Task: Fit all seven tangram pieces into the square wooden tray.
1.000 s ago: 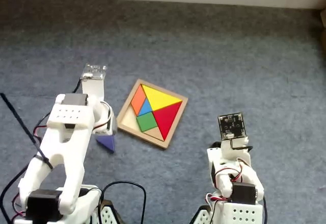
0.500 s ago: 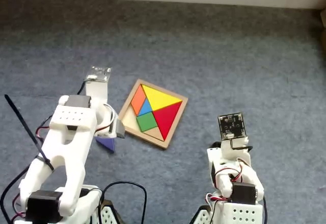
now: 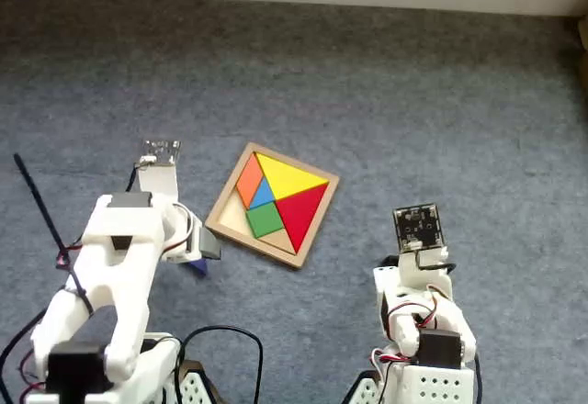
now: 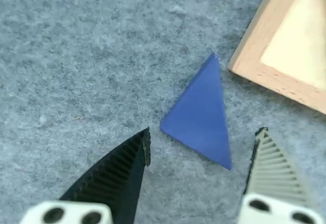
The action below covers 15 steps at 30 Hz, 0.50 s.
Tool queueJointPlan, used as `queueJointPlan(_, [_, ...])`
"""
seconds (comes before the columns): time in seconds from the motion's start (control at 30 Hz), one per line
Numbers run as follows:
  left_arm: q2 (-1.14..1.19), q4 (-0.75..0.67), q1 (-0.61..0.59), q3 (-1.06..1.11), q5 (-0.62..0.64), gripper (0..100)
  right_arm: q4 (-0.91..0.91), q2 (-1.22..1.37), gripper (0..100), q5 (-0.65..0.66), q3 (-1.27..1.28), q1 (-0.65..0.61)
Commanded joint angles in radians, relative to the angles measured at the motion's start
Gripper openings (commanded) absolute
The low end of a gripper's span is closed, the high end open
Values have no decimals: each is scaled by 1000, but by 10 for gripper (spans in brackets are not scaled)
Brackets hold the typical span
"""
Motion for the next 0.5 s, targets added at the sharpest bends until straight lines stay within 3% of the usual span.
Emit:
queueJointPlan(0.0, [97, 12, -7, -96, 3, 315, 4, -15, 6, 12, 93, 12])
queueJointPlan(0.2, [251, 83, -1, -222, 8, 315, 4, -15, 6, 12, 93, 12])
queueJointPlan(0.47, [257, 72, 74, -231, 8, 218, 4, -15, 6, 12, 93, 12])
